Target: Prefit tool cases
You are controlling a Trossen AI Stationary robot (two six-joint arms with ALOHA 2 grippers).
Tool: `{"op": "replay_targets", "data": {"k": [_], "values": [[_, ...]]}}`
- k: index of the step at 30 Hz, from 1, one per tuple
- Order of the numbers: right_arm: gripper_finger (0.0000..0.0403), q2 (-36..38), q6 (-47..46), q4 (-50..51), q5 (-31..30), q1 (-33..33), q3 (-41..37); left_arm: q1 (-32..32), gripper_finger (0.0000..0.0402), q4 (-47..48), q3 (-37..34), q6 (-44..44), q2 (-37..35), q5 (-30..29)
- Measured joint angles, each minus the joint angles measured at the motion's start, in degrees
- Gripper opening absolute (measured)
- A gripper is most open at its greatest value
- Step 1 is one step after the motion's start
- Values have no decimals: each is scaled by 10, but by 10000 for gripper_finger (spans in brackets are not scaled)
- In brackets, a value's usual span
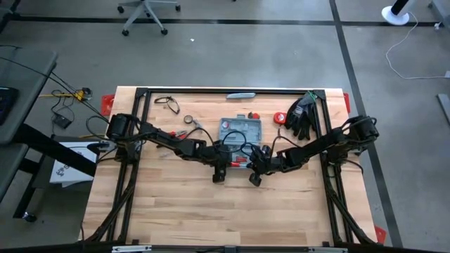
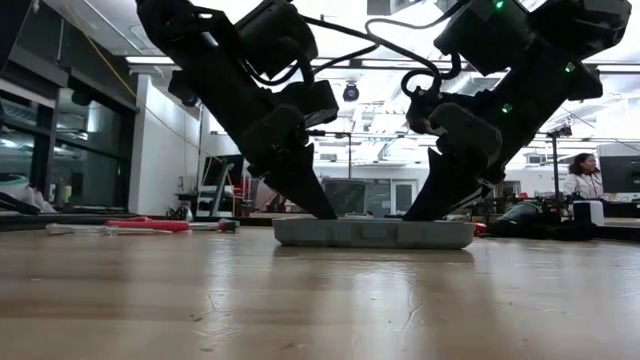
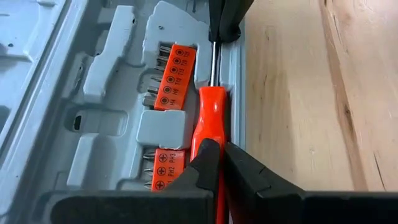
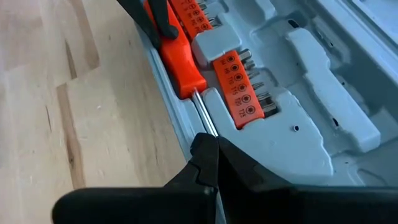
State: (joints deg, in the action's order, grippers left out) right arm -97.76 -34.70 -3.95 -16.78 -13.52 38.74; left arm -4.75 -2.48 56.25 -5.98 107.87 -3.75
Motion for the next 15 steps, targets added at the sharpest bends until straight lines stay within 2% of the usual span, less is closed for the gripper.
{"op": "replay_targets", "data": {"k": [7, 11, 15], "values": [[0, -1, 1, -5, -3, 0, -1, -8, 10, -9, -1, -9, 0, -7], [0, 0, 24, -43, -44, -14, -4, -10, 10, -10, -1, -5, 0, -16], [0, 10, 49, -61, -51, -19, -5, -10, 10, -8, -1, -4, -6, -15]]}}
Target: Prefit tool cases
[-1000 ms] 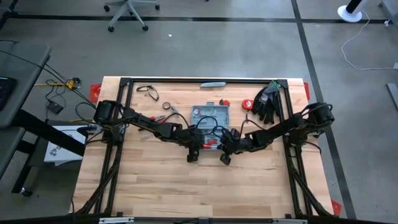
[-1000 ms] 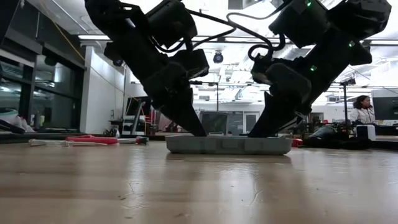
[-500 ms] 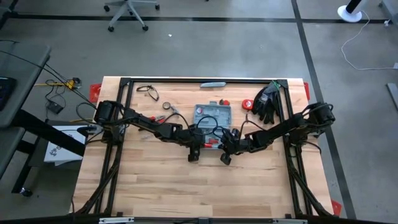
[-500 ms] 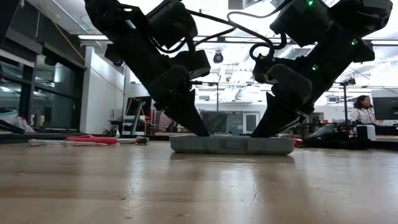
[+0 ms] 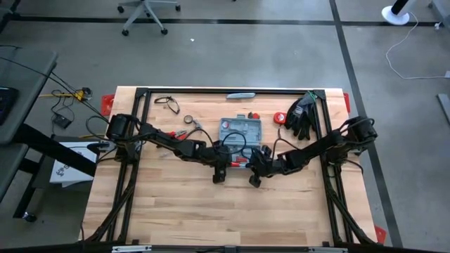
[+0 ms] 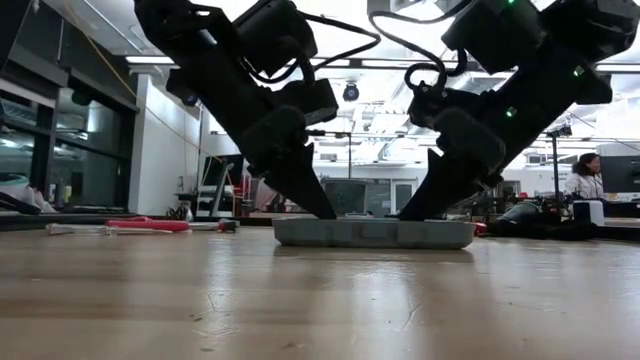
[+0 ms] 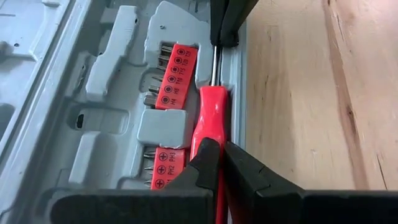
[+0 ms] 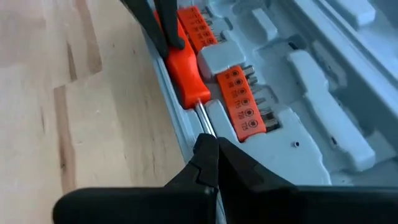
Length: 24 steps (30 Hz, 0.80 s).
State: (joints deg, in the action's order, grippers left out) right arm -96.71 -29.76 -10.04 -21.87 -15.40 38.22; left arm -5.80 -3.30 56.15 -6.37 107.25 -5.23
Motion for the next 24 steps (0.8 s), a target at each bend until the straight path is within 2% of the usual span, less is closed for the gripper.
{"op": "replay_targets", "data": {"k": [11, 17, 24], "values": [[0, 54, 31, 1, -20, 0, 1, 0, 9, 35, -1, 20, -63, -4], [0, 103, 65, 32, -42, 0, 2, 1, 9, 119, 0, 21, -98, -73], [0, 171, 78, 120, -82, 0, 2, 5, 9, 218, 0, 19, -127, -158]]}}
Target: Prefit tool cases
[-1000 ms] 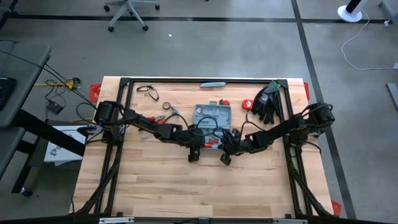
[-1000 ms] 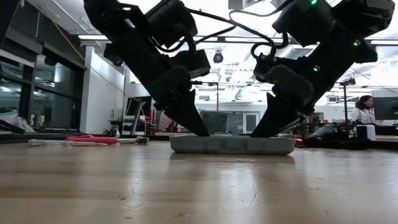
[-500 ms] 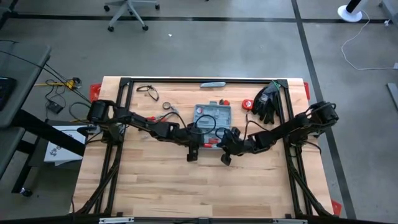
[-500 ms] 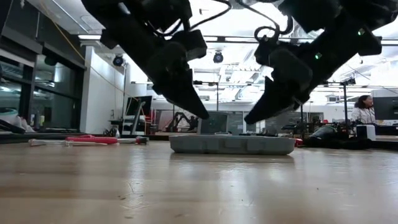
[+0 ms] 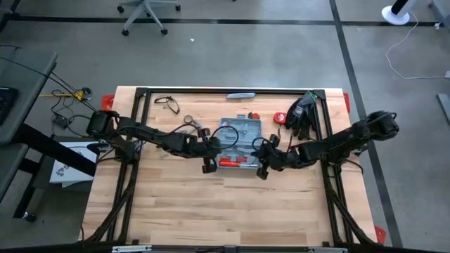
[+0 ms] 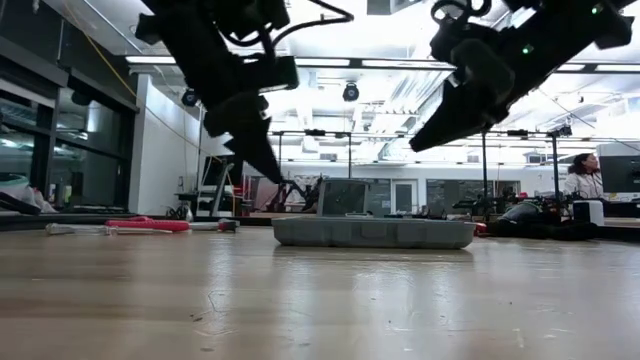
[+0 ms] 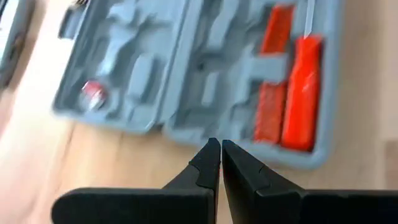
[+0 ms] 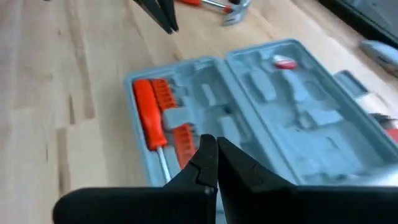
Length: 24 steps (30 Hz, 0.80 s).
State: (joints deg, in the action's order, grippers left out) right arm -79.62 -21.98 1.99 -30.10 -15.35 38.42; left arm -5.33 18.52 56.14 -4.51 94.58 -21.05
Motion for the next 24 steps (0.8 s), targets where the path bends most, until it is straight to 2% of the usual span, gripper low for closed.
{"op": "replay_targets", "data": {"k": [4, 9, 19, 24], "values": [[0, 39, -4, 60, -20, 0, 0, 7, 9, 51, -2, -22, -9, -5], [0, 69, -21, 127, -56, 0, 1, 20, 20, 47, -51, -42, -36, 3], [0, 73, -46, 159, -72, 0, 1, 63, 85, 49, -166, -145, -161, 16], [0, 73, -50, 163, -72, 0, 1, 61, 119, 99, -218, -186, -217, 38]]}}
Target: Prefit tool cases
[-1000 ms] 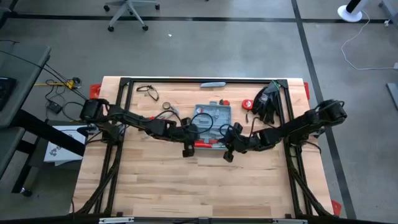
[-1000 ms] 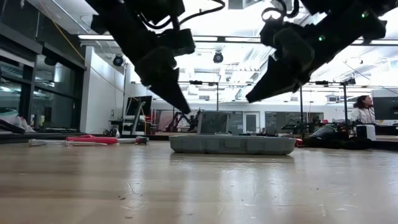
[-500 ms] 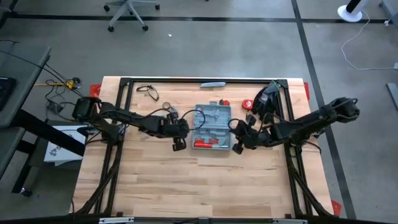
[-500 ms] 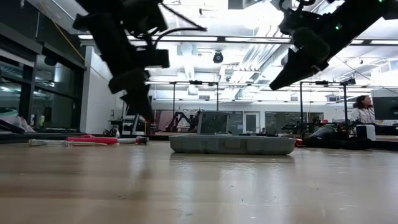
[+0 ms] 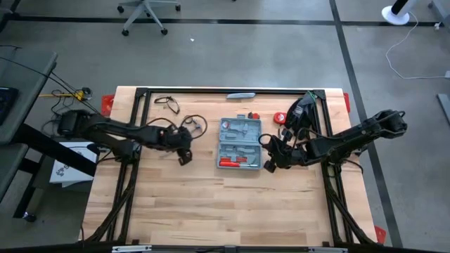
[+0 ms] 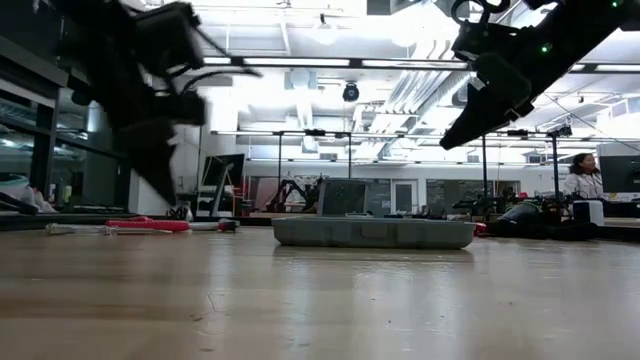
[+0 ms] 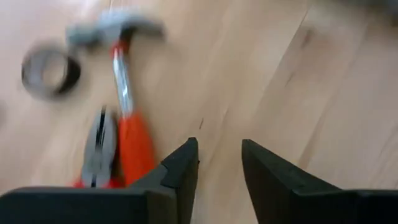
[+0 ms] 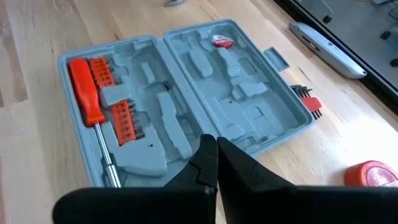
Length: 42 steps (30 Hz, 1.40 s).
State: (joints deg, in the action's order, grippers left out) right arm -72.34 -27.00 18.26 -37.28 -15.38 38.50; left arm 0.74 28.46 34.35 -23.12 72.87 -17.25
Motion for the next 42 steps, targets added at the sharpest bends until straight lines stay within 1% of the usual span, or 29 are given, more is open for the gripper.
{"op": "replay_targets", "data": {"k": [3, 5, 9, 11, 12, 14, 18, 22, 26, 32, 37, 42], "values": [[0, 0, 0, 1, 0, 0, 0, 0, 134, 28, -23, -35, -19, 7], [0, 0, 0, 1, -1, 0, 0, -1, 139, 38, -36, -54, -26, -5], [0, 0, 0, 1, -15, 0, 0, 0, 140, 36, -43, -79, -28, -71], [0, 0, 0, 1, -16, 0, 0, 1, 140, 25, -43, -78, -28, -105], [0, 0, 0, 1, -16, 0, 0, 3, 140, 16, -43, -71, -28, -117], [0, 0, -1, 1, -16, 0, 0, 15, 140, -4, -43, -49, -28, -120], [0, 0, -2, 0, -16, 0, 0, 53, 140, -32, -43, -14, -13, -74], [0, 0, -2, 0, -16, 0, 0, 89, 140, -56, -43, 22, 9, -74], [0, 0, -2, -1, -16, 0, 0, 124, 140, -119, -43, 67, 29, -67], [0, 0, -7, -1, -16, 0, 0, 178, 140, -220, -43, 125, 60, -16], [0, 0, -13, -1, -16, 0, 0, 220, 140, -245, -43, 138, 93, 22], [0, 0, -13, -1, -17, 0, 0, 244, 140, -259, -41, 139, 126, 72]]}}
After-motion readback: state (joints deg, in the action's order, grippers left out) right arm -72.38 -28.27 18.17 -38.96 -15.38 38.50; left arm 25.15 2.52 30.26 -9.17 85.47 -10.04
